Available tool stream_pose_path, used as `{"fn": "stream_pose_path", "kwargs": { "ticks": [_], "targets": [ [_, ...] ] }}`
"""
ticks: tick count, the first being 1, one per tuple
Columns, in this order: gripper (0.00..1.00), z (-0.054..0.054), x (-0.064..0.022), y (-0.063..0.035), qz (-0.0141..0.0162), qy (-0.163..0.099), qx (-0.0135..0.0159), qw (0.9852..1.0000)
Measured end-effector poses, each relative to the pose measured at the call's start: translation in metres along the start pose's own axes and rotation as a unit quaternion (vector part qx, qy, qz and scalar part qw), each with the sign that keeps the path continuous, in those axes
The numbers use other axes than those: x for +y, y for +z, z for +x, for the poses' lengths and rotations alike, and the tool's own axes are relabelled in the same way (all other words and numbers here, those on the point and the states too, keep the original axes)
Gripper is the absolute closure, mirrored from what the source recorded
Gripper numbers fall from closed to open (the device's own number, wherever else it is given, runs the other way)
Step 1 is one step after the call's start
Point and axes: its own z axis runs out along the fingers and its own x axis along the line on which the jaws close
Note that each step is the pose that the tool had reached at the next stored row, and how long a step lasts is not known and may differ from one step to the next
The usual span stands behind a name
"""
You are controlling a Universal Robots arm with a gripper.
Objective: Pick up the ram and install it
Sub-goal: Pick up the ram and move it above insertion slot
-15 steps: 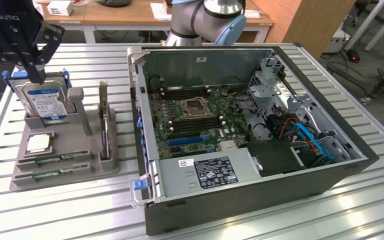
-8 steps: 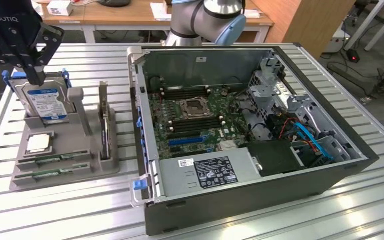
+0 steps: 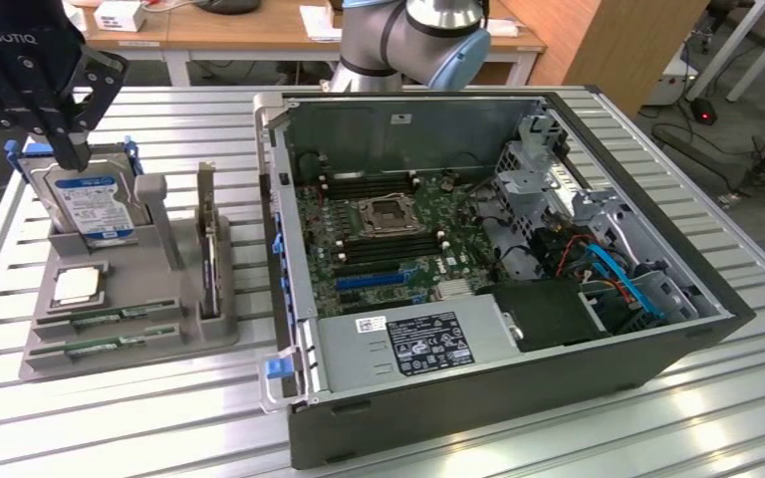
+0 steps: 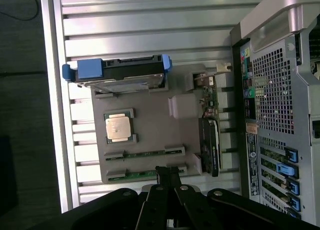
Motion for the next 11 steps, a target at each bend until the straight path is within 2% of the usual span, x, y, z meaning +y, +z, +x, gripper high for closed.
{"fn": "stream_pose_path", "kwargs": {
  "ticks": [6,11],
  "targets": [
    [0.91,0.0,0.0,0.0,0.0,0.0,0.0,1.0],
    [0.91,0.0001,0.0,0.0,-0.0003,-0.012,0.0005,0.9999]
  ]
}}
